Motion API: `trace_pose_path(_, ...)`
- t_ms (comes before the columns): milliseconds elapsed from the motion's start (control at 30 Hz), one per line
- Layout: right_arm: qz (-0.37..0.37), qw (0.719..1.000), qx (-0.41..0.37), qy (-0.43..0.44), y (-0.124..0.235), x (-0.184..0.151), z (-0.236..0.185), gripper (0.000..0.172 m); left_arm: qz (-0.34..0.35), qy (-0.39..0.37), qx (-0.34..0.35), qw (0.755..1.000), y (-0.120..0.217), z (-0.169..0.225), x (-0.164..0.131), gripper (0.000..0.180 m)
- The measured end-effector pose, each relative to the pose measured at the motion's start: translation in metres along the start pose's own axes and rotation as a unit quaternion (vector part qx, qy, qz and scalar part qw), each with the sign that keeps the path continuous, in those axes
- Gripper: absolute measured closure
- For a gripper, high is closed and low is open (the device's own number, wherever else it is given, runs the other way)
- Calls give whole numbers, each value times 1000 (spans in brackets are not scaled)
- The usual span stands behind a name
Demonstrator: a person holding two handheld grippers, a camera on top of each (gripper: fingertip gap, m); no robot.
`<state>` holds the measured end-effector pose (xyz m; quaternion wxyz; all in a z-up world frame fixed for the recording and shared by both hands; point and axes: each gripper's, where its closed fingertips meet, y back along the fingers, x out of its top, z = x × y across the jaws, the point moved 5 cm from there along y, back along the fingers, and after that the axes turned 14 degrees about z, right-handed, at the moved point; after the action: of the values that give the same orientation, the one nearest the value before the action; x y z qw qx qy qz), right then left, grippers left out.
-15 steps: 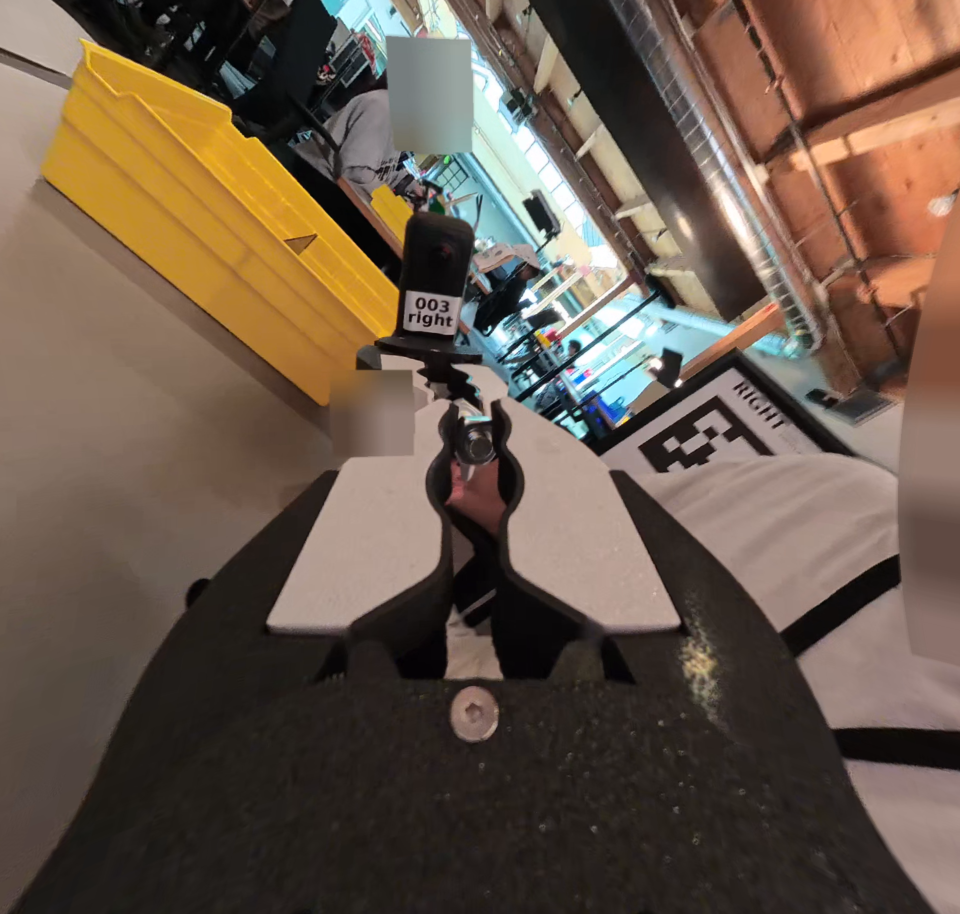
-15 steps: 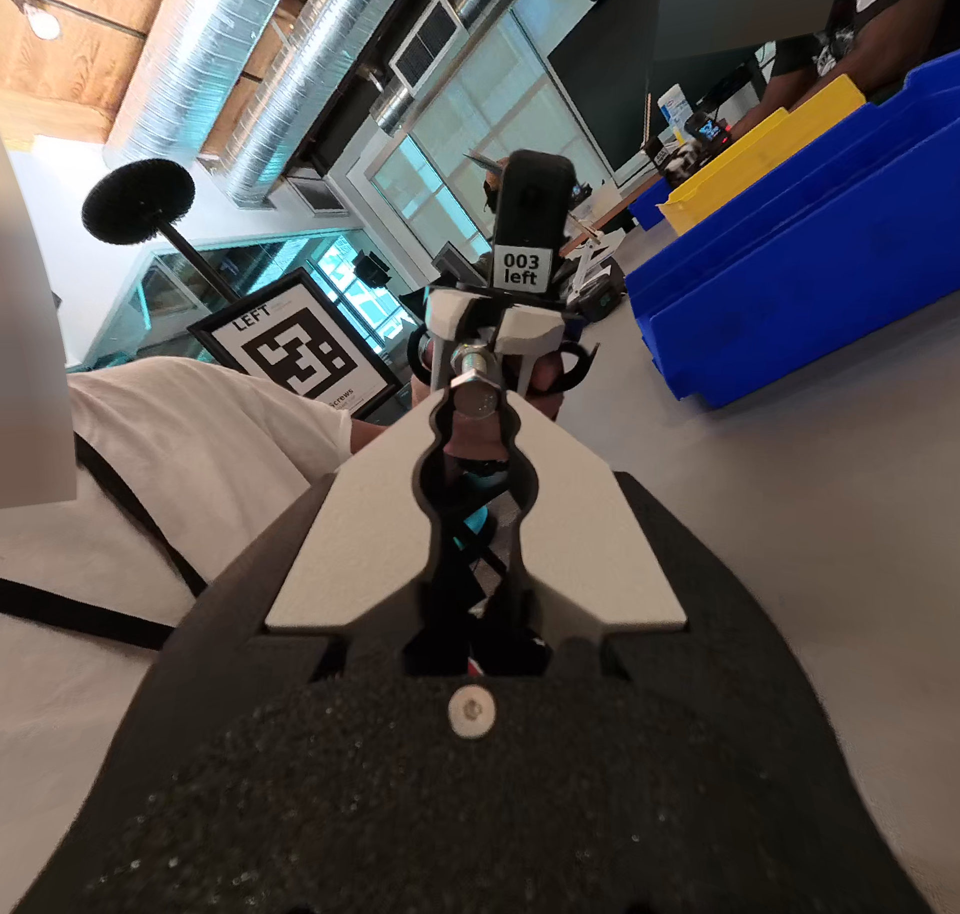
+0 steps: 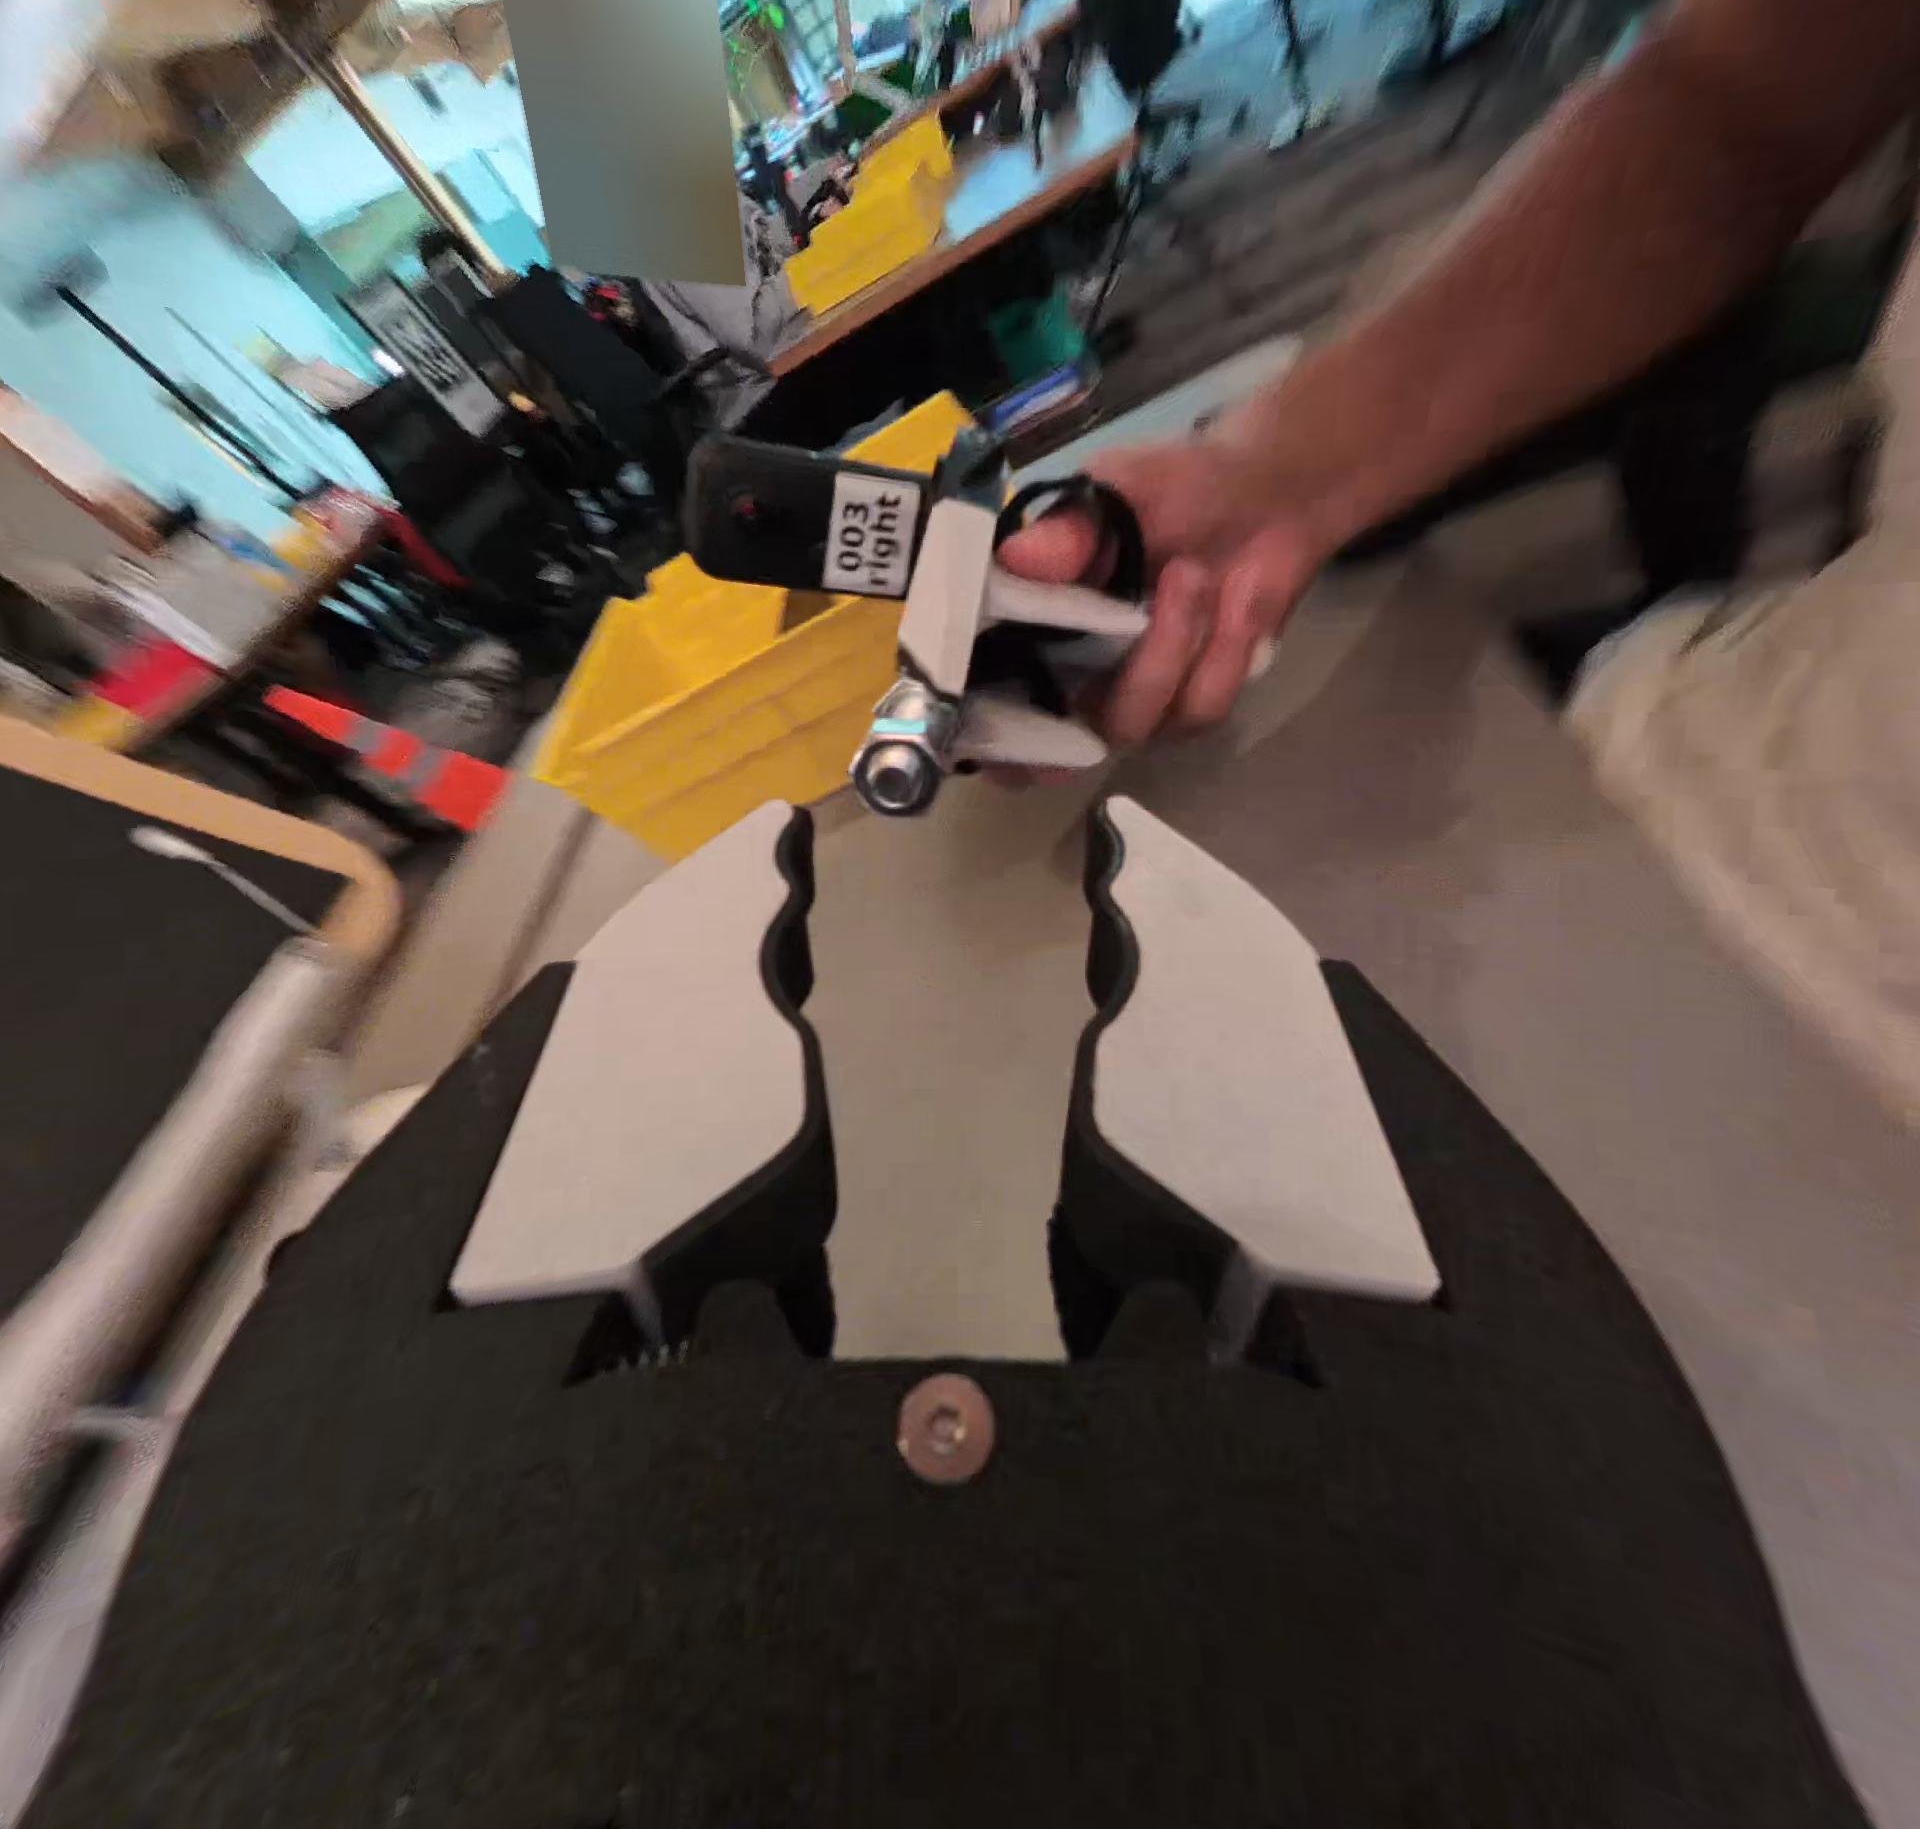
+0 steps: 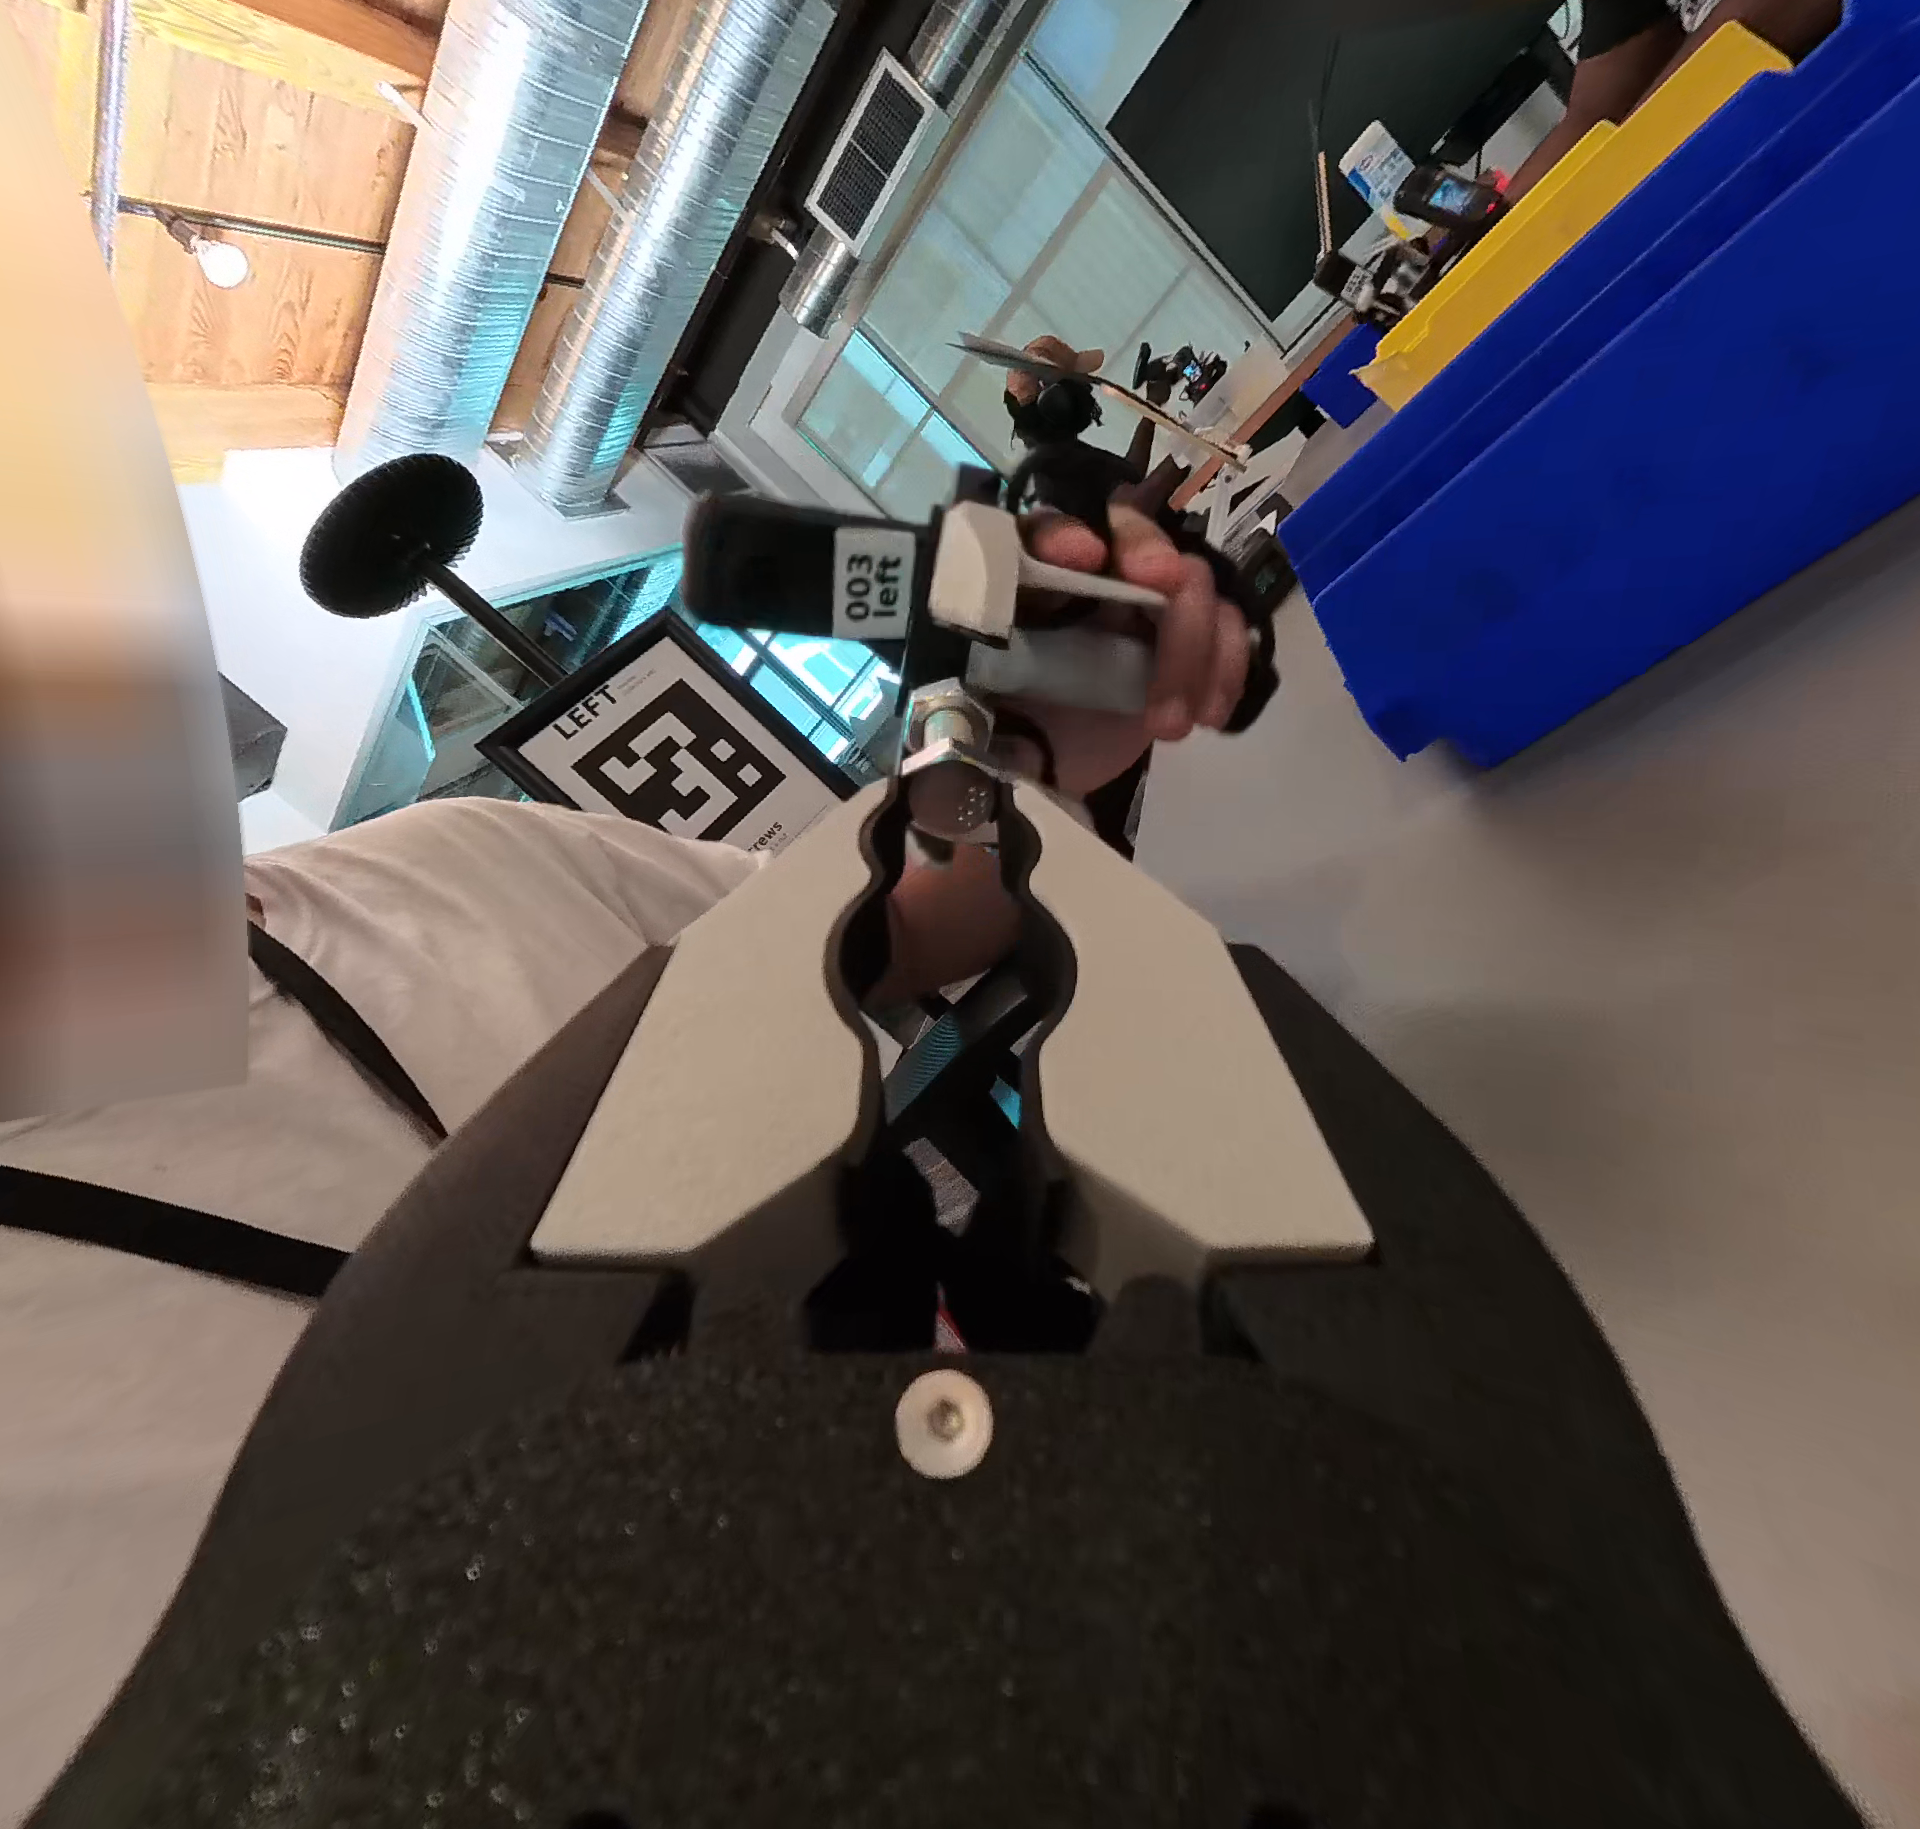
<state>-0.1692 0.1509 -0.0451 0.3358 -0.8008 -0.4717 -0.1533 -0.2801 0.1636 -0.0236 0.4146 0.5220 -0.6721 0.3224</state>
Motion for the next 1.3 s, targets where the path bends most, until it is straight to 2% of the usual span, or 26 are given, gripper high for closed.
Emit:
trace_pose_path(33,-4,1000,1,-2,0,-1,0,155,-13,-55,4,998,-1,0,0,133)
trace_pose_path(100,-9,1000,2,-4,-2,-4,0,155,-13,-102,-12,995,-4,3,3,135)
trace_pose_path(267,-15,1000,6,-11,-3,-6,0,155,0,-129,-47,991,-9,1,9,143)
trace_pose_path(367,-16,1000,8,-12,-3,-6,-1,155,-11,-140,-57,988,-9,-1,6,158)
trace_pose_path(400,-17,1000,8,-11,-3,-6,-1,155,-10,-143,-56,988,-9,-2,6,163)
trace_pose_path(500,-9,1000,6,-7,-2,-3,-1,155,-17,-138,-37,990,-11,-4,6,163)
trace_pose_path(600,-5,1000,-1,18,-1,-1,-1,155,-31,-51,-12,998,-12,-7,7,163)
trace_pose_path(667,-2,999,-6,43,-1,1,-3,155,-29,64,8,997,-13,-10,9,163)
trace_pose_path(733,-2,997,-16,71,-1,2,-4,155,-24,187,21,982,-14,-14,8,163)
trace_pose_path(867,15,996,-19,88,0,7,-6,155,26,377,33,925,-16,-23,7,163)
trace_pose_path(1000,27,995,-32,86,3,10,-2,155,36,534,65,842,-19,-27,0,163)
trace_pose_path(1067,31,996,-34,75,5,12,2,155,41,599,76,796,-20,-28,-6,163)
trace_pose_path(1133,37,997,-35,57,7,13,6,155,51,632,86,768,-20,-28,-11,163)
trace_pose_path(1167,41,997,-33,48,8,13,8,155,56,635,86,766,-21,-28,-13,163)
trace_pose_path(1233,49,998,-25,29,9,14,9,155,67,620,85,777,-22,-27,-14,163)
trace_pose_path(1300,57,998,-20,18,10,16,8,155,96,571,80,811,-24,-28,-9,154)
